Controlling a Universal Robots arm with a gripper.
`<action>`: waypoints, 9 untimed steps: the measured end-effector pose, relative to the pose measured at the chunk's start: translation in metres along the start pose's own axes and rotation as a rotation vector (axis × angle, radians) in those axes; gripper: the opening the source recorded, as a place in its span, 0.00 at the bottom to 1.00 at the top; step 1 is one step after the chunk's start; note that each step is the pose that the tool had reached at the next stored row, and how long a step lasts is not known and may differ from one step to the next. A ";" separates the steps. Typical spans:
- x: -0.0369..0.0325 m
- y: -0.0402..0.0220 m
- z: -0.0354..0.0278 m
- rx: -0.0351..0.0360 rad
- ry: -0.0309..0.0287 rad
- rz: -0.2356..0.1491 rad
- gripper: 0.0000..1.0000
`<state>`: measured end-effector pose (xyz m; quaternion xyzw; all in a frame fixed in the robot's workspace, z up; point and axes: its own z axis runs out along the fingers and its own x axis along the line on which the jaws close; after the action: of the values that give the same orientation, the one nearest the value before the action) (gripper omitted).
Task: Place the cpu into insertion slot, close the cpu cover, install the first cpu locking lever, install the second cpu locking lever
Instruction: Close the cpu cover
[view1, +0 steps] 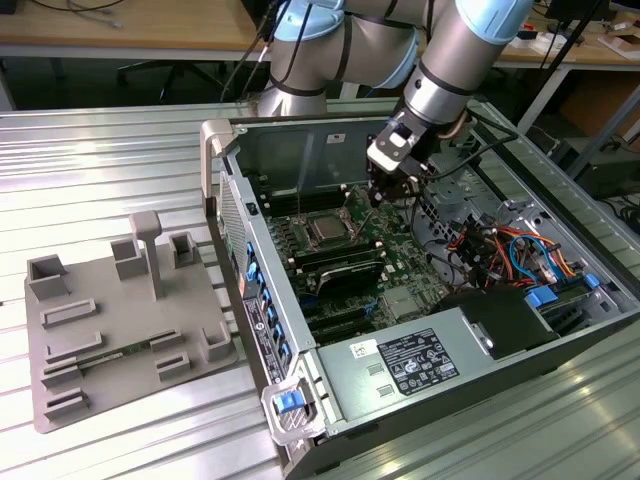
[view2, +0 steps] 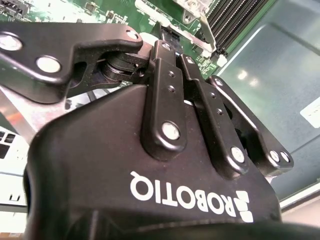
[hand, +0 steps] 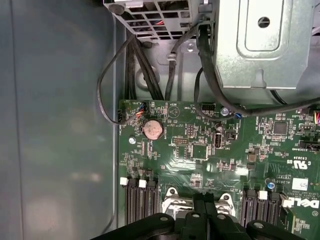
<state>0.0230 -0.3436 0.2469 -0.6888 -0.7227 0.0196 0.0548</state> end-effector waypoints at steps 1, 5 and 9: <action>0.0001 -0.0010 0.0001 -0.0004 0.0000 0.000 0.11; 0.0002 -0.0046 0.0005 -0.0016 0.0003 0.000 0.11; 0.0003 -0.0075 0.0008 -0.0023 0.0006 0.000 0.11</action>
<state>0.0155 -0.3436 0.2469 -0.6888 -0.7227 0.0186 0.0543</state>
